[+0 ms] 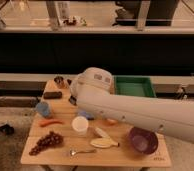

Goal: Place brush in paper cup

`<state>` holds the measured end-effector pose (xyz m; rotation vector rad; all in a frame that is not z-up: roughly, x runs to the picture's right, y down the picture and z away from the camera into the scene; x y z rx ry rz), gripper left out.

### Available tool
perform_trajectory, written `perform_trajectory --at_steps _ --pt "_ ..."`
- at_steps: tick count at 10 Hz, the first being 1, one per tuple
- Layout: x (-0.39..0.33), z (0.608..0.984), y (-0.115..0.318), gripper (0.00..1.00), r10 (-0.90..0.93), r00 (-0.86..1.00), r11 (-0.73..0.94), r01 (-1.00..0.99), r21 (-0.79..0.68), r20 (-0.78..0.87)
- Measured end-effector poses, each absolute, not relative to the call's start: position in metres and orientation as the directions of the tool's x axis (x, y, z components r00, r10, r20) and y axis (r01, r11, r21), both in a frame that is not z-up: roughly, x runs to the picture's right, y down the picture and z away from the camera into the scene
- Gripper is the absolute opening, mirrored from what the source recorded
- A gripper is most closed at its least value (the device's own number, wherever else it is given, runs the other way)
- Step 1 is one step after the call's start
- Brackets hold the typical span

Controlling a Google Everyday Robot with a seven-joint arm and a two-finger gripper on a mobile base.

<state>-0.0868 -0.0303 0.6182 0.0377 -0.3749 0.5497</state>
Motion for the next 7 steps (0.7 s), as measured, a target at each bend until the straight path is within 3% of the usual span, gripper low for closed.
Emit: perform_trajectory --at_steps 7 --pt "-0.088 0.592 -0.010 0.14 0.526 0.759 0.838 -0.540 -0.082 0.383"
